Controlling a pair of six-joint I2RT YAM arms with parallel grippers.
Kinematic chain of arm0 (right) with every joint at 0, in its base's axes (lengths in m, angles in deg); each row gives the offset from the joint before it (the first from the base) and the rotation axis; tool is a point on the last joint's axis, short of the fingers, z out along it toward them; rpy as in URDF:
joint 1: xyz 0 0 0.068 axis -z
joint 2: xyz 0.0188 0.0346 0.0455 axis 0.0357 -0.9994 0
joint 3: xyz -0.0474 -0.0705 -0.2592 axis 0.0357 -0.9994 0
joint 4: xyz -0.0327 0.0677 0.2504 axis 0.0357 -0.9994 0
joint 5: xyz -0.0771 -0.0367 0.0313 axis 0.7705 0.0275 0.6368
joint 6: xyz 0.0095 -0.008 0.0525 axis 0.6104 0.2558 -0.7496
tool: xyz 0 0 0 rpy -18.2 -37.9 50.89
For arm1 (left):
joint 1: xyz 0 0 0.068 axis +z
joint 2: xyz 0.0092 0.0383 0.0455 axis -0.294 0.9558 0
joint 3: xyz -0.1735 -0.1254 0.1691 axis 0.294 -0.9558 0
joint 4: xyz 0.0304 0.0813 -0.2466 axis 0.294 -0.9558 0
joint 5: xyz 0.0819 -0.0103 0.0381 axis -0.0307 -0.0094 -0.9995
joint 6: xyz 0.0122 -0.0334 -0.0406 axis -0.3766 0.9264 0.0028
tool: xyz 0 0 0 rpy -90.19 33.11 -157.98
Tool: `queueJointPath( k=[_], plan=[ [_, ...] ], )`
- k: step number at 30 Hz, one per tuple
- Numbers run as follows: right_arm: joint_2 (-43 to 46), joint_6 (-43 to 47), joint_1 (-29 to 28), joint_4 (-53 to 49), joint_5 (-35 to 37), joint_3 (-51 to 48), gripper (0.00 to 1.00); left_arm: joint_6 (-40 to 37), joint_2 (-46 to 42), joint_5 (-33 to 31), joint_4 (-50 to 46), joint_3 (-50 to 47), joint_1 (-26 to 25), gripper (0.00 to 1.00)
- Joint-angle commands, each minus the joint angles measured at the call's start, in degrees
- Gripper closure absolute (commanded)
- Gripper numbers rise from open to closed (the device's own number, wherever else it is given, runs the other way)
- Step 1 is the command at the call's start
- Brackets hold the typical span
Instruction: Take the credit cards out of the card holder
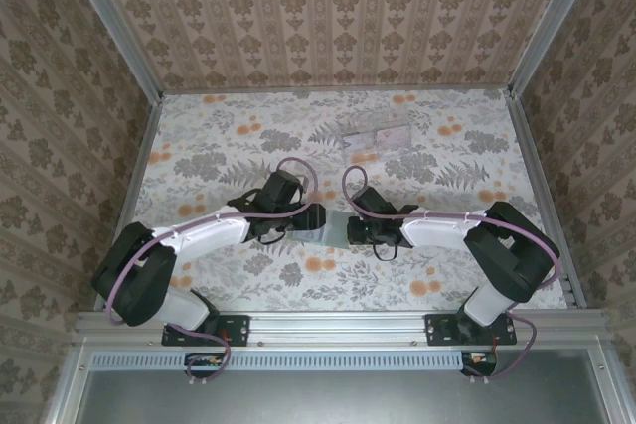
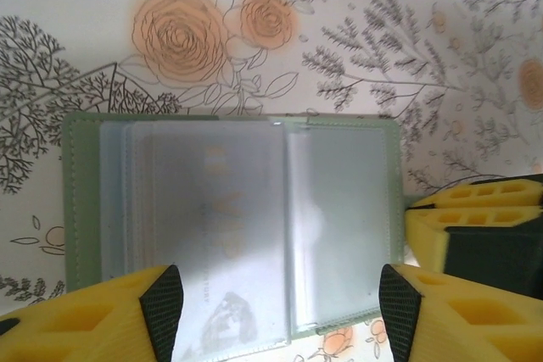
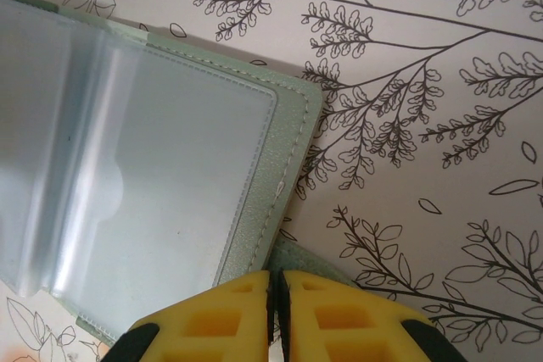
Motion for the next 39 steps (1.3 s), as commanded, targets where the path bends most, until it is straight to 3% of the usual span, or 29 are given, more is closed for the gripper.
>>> queueJointPath(
  k=[1, 22, 30, 39],
  plan=[
    [-2.0, -0.7, -0.4, -0.4, -1.8, -0.4, 0.85, -0.9, 3.0, 1.1, -0.1, 1.1, 0.0, 0.35],
    [-2.3, -0.9, -0.5, 0.0, -2.0, -0.6, 0.85, 0.1, 5.3, -0.1, -0.5, -0.1, 0.6, 0.37],
    [-2.4, -0.9, -0.5, 0.0, -2.0, -0.6, 0.85, 1.5, 4.2, -4.4, -2.2, -1.1, 0.8, 0.40],
    [-2.6, -1.1, -0.6, 0.2, -2.0, -0.7, 0.85, 1.3, 5.5, -3.2, -2.2, -0.8, 0.7, 0.41]
  ],
)
